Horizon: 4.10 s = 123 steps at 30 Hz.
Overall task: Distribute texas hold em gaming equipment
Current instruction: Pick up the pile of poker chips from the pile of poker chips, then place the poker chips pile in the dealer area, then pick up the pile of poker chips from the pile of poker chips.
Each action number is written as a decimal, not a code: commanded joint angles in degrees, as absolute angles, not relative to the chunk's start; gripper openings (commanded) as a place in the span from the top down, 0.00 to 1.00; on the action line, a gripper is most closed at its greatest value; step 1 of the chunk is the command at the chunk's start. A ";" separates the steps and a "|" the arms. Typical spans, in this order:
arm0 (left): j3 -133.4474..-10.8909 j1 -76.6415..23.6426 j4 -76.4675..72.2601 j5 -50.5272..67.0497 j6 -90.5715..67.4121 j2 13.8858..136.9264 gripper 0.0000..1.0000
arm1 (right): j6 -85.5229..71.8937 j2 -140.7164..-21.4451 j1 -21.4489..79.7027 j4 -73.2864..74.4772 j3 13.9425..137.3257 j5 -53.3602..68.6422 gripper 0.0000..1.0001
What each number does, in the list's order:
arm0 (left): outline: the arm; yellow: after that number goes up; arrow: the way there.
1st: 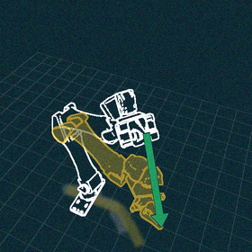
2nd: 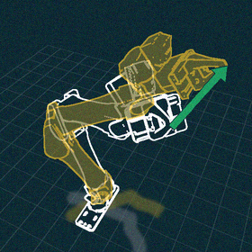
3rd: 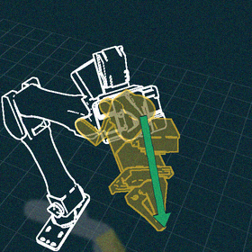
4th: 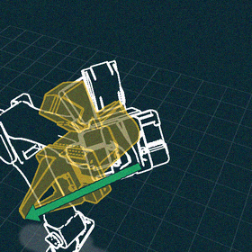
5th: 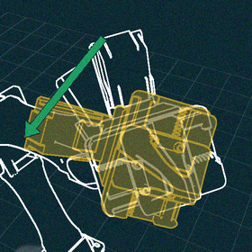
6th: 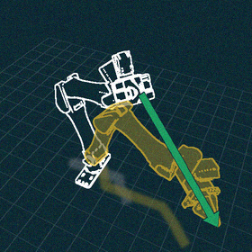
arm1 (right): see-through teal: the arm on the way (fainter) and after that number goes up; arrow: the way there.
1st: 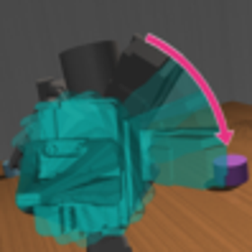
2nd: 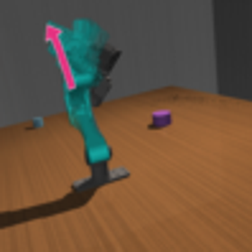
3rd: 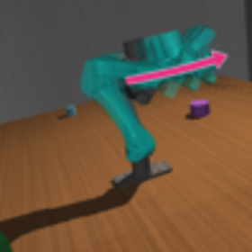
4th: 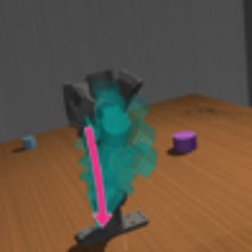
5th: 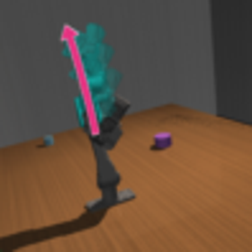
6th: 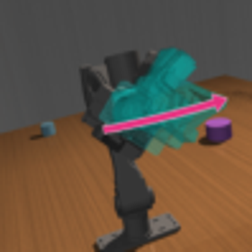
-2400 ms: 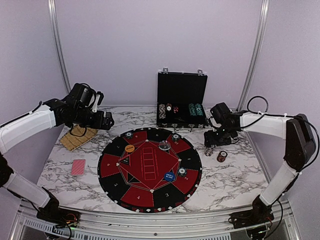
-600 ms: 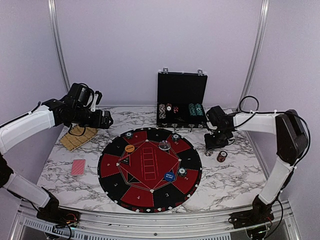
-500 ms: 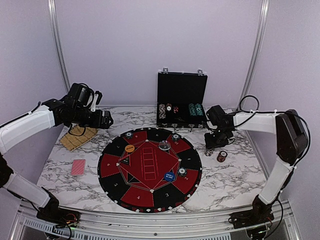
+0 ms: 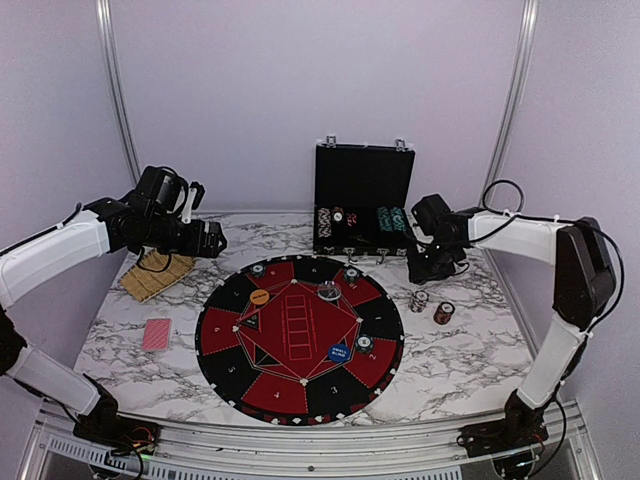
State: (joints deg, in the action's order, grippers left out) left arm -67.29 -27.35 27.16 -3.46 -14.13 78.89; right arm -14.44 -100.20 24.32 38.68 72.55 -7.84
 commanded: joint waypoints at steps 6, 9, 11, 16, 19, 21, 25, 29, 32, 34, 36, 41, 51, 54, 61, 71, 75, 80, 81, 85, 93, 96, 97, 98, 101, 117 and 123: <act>-66.88 -26.94 26.10 -3.25 -13.90 77.73 0.01 | -13.35 -108.43 29.63 39.91 85.61 -7.76 0.69; -66.88 -26.90 26.10 -3.25 -13.98 77.71 0.01 | -13.22 -112.26 31.12 39.73 89.37 -6.91 0.69; -66.88 -26.89 26.10 -3.21 -13.97 77.75 0.01 | -13.15 -115.04 31.96 39.27 91.53 -6.07 0.69; -66.88 -26.81 26.10 -3.22 -13.99 77.53 0.01 | -13.05 -120.41 33.45 39.24 96.03 -4.87 0.70; -66.88 -26.74 26.05 -3.17 -13.99 77.59 0.01 | -13.07 -122.11 33.75 38.68 96.78 -4.21 0.70; -66.88 -26.72 26.04 -3.17 -13.98 77.60 0.01 | -13.01 -122.99 33.75 37.90 96.77 -3.83 0.69; -66.88 -26.63 26.09 -3.07 -13.98 77.57 0.01 | -12.93 -124.49 33.82 37.47 97.07 -3.32 0.70; -66.88 -26.63 26.09 -3.10 -14.05 77.69 0.01 | -12.83 -125.45 33.88 36.84 97.08 -3.01 0.70; -66.88 -26.55 26.07 -3.08 -13.98 77.65 0.01 | -12.76 -125.99 33.88 36.59 97.17 -2.93 0.70; -66.88 -26.54 26.08 -3.09 -14.05 77.62 0.01 | -12.68 -126.28 33.98 36.65 97.29 -2.89 0.70; -66.88 -26.54 26.03 -3.11 -14.02 77.69 0.01 | -12.66 -126.63 34.07 36.72 97.29 -2.90 0.70; -66.88 -26.54 26.05 -2.86 -13.96 77.76 0.01 | -12.59 -126.71 34.26 37.12 97.21 -3.24 0.64; -66.88 -26.50 26.07 -2.59 -14.00 77.90 0.01 | -12.57 -125.56 34.21 38.75 97.01 -4.13 0.43; -66.86 -26.57 26.10 -2.53 -13.97 77.84 0.01 | -12.75 -124.97 34.19 39.31 97.19 -4.27 0.41; -66.88 -26.50 26.10 -2.16 -14.11 77.99 0.01 | -13.09 -121.29 34.45 40.70 96.34 -5.16 0.37; -66.88 -26.53 26.08 -1.91 -14.17 77.81 0.01 | -14.31 -111.63 34.50 41.60 90.21 -8.25 0.33; -66.88 -26.49 26.09 -1.75 -14.17 77.93 0.01 | -14.75 -107.18 33.52 41.65 85.04 -9.61 0.31; -66.88 -26.54 26.04 -1.72 -14.20 77.94 0.01 | -15.56 -101.11 31.01 40.90 77.98 -9.85 0.31; -66.87 -26.48 26.10 -1.57 -14.26 77.99 0.01 | -15.62 -100.13 30.41 40.83 76.85 -9.72 0.30; -66.86 -26.53 26.10 -1.49 -14.28 78.06 0.01 | -15.41 -97.13 28.03 39.86 72.22 -8.87 0.27; -66.88 -26.49 26.10 -1.47 -14.35 78.51 0.01 | -14.47 -97.10 25.48 38.00 68.58 -7.51 0.23; -66.79 -26.53 26.08 -1.51 -14.36 78.57 0.01 | -14.18 -98.00 24.77 37.08 68.00 -7.21 0.23; -66.80 -26.53 26.06 -1.50 -14.37 78.61 0.01 | -14.04 -98.33 24.63 36.75 67.83 -6.93 0.23; -66.82 -26.49 26.09 -1.49 -14.41 78.70 0.01 | -13.95 -98.73 24.54 36.40 67.77 -6.80 0.23; -66.88 -26.48 26.08 -1.54 -14.41 78.78 0.01 | -13.67 -100.24 24.37 35.84 67.94 -6.72 0.23; -66.79 -26.47 26.04 -1.85 -14.26 78.80 0.01 | -13.71 -103.65 23.49 34.27 67.63 -6.68 0.36; -66.80 -26.53 26.10 -1.83 -14.37 78.84 0.01 | -13.80 -104.01 23.54 34.19 67.54 -7.03 0.40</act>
